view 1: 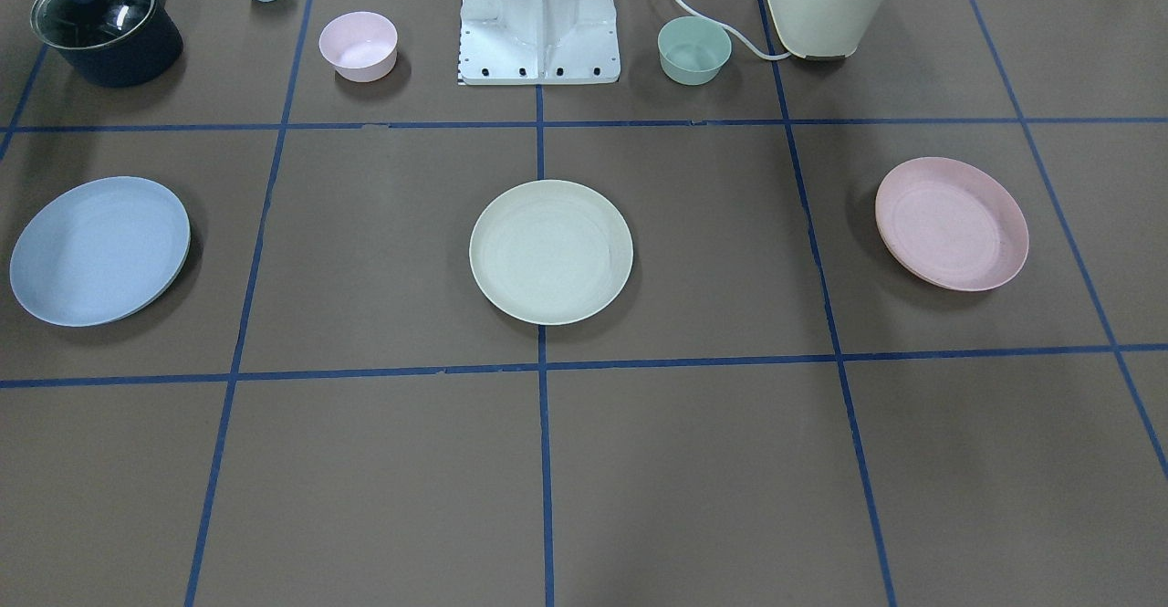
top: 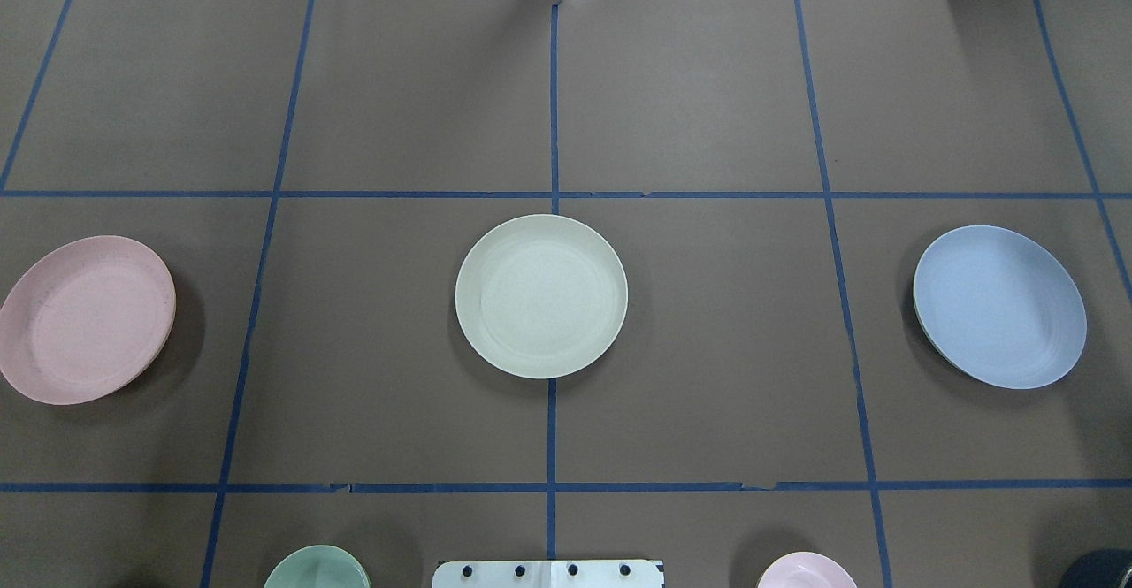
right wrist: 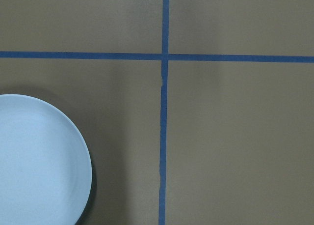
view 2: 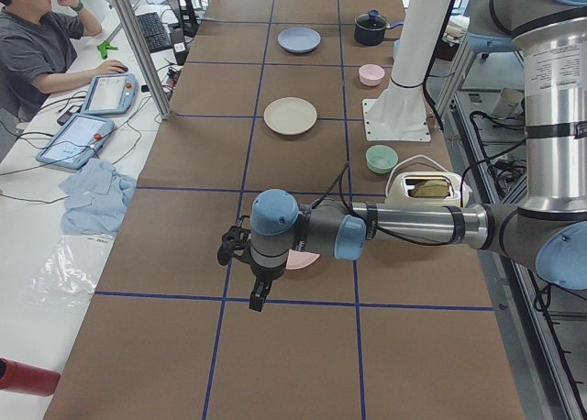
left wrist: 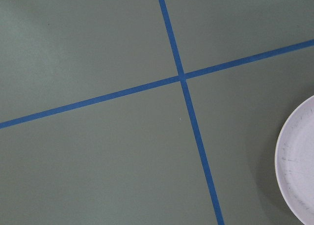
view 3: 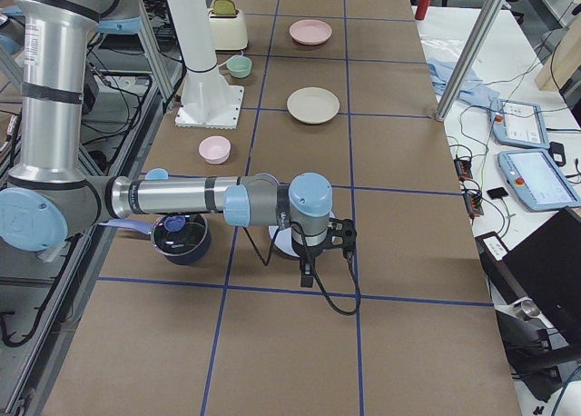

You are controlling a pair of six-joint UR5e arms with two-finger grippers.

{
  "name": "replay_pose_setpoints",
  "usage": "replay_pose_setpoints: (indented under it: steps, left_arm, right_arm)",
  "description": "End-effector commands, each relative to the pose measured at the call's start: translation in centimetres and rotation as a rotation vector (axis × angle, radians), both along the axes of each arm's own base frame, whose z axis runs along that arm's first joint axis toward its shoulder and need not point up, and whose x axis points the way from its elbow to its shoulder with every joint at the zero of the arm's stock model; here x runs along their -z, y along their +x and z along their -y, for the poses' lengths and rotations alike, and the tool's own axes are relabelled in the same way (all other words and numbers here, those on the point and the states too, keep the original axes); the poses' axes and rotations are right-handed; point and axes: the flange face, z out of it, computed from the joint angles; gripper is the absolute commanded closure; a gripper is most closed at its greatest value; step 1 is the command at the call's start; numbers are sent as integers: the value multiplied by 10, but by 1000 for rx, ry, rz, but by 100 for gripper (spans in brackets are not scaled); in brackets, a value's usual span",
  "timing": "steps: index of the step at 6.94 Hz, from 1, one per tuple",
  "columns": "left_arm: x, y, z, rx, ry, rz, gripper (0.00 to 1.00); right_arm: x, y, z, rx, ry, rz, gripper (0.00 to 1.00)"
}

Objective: Stack three plates with pink and blue

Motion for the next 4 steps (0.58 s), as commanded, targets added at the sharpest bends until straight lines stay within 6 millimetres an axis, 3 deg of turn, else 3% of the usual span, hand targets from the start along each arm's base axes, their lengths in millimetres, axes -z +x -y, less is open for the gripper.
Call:
replay_pose_setpoints:
  steps: [1, 3, 4]
  left_arm:
    - [2, 0, 0, -7, 10, 1, 0]
    - [16, 0, 6, 1, 123, 6, 0]
    - [37, -1, 11, 3, 247, 4, 0]
  right_arm:
    - [1, 0, 0, -1, 2, 0, 0]
    - [21, -1, 13, -6, 46, 5, 0]
    - [65, -3, 31, -8, 218, 26, 0]
